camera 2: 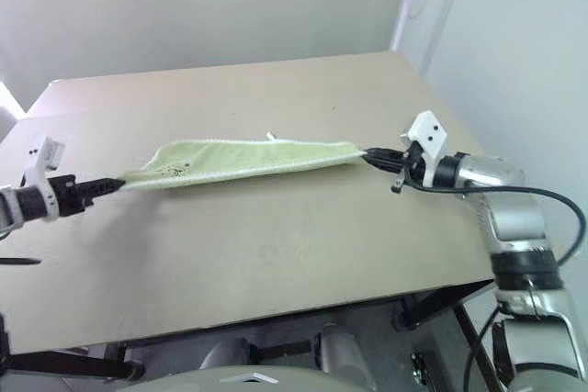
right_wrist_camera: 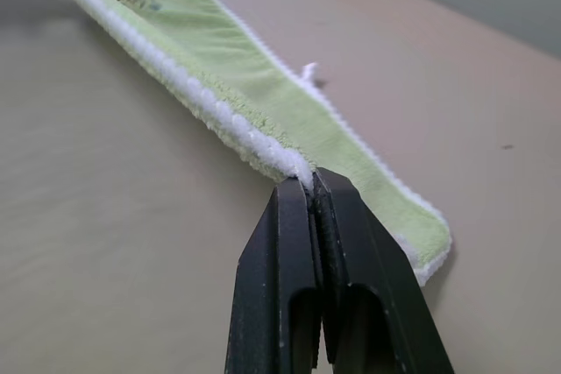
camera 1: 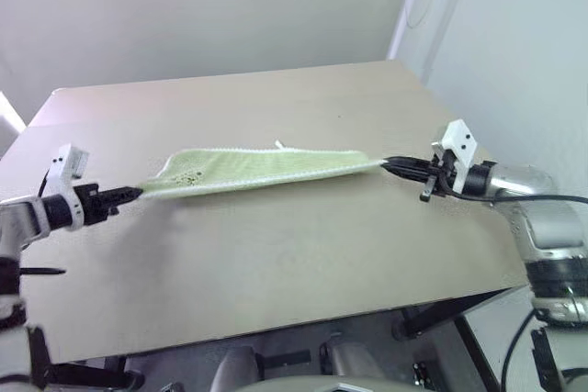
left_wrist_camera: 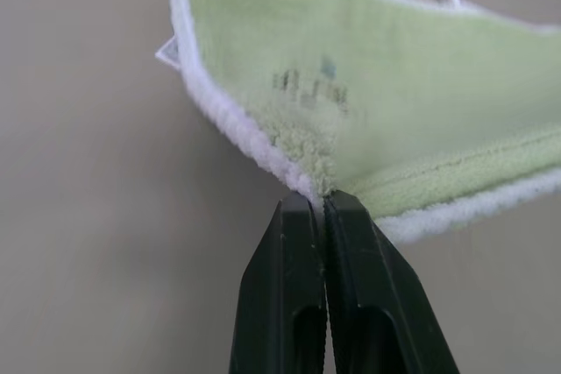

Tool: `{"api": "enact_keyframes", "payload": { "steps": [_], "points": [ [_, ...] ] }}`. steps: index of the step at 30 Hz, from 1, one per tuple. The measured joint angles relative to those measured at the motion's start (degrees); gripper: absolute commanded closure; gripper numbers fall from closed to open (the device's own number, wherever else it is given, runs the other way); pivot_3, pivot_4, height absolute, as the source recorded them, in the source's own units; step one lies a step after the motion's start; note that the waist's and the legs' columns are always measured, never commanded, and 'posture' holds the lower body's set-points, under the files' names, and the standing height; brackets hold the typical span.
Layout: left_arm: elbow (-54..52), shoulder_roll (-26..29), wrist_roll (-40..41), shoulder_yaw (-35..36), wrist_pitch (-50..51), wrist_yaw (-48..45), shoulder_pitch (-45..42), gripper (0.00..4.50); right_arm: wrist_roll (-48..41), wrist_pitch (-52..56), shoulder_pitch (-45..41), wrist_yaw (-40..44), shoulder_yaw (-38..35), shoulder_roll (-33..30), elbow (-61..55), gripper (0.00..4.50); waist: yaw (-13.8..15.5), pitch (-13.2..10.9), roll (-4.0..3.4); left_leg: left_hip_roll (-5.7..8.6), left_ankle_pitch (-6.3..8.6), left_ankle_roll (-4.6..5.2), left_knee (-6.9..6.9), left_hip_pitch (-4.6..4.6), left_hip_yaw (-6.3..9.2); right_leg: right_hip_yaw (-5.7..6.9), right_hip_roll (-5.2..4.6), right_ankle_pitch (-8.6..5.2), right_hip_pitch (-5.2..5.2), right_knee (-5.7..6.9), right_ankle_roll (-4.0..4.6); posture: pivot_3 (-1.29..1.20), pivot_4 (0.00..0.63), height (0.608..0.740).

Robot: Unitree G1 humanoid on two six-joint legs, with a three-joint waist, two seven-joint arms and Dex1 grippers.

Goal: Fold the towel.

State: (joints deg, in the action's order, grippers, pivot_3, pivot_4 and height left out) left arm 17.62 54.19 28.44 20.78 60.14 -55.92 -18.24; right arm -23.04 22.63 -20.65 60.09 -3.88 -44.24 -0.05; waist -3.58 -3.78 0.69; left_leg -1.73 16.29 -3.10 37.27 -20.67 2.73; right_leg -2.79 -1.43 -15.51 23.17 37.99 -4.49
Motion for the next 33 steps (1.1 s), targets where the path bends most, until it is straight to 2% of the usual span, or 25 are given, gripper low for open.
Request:
{"api": "enact_keyframes", "payload": {
  "steps": [3, 9, 14, 17, 21, 26, 33],
  "points": [
    [-6.1, 1.3, 2.3, 2.8, 4.2, 0.4, 6.1, 4.5, -3.5, 4.7, 5.6, 1.1, -1.7, -2.1, -6.0, 4.49, 0.2, -0.1, 0.04, 0.0, 0.01, -0.01, -0.01, 0.63, -0.01, -0.01, -0.02, -0.16, -0.5, -0.04, 0.17, 0.0, 0.0, 0.74],
    [-11.2, 2.9, 6.0, 5.1, 9.1, -0.3, 14.3, 4.5, -8.2, 9.9, 16.8, 4.4, -4.0, -7.2, -14.6, 4.49, -0.2, -0.3, 0.33, -0.01, 0.03, -0.05, -0.21, 1.1, 0.06, 0.0, -0.05, -0.17, -0.69, -0.33, 0.19, 0.0, 0.0, 0.74],
    [-14.4, 6.2, 8.1, 6.2, 10.4, -3.4, 22.8, 4.5, -9.2, 10.0, 24.6, 8.5, -4.4, -11.3, -18.3, 4.49, -0.5, -0.3, 0.28, -0.02, 0.06, -0.03, -0.48, 0.77, -0.21, -0.11, -0.1, -0.15, -0.62, -0.64, 0.19, 0.0, 0.0, 0.74],
    [-14.5, 6.4, 8.7, 6.3, 10.5, -4.7, 25.3, 4.5, -9.0, 9.1, 25.4, 9.5, -4.5, -11.9, -18.6, 4.49, -0.3, -0.3, 0.3, -0.03, 0.06, -0.02, -0.39, 0.3, -0.16, -0.09, -0.04, -0.11, -0.2, -0.61, 0.2, 0.0, 0.0, 0.74],
    [-13.6, 6.4, 9.0, 6.3, 10.2, -4.5, 23.8, 4.5, -8.1, 9.0, 21.8, 8.3, -3.3, -11.2, -17.9, 4.49, 0.1, -0.3, 0.35, -0.03, 0.06, -0.02, -0.26, 0.37, -0.13, -0.06, -0.03, -0.1, -0.08, -0.62, 0.18, 0.0, 0.0, 0.74],
    [-10.0, 5.7, 9.0, 3.9, 9.8, -2.6, 16.3, 4.5, -7.6, 10.4, 16.0, 5.3, -1.1, -8.1, -14.7, 4.49, 0.4, -0.3, 0.36, 0.0, 0.06, -0.02, -0.2, 0.32, -0.11, -0.05, -0.04, -0.05, -0.1, -0.63, 0.16, 0.0, 0.0, 0.74],
    [-3.3, 1.6, 9.0, 0.9, 9.5, 0.5, 5.7, 4.5, -7.5, 13.6, 10.3, 2.0, 0.5, -4.2, -9.7, 4.49, 1.0, -0.3, 0.34, -0.01, 0.05, 0.0, -0.3, 0.25, -0.15, -0.08, 0.03, 0.01, -0.23, -0.6, 0.21, 0.0, 0.0, 0.74]
  ]
}}
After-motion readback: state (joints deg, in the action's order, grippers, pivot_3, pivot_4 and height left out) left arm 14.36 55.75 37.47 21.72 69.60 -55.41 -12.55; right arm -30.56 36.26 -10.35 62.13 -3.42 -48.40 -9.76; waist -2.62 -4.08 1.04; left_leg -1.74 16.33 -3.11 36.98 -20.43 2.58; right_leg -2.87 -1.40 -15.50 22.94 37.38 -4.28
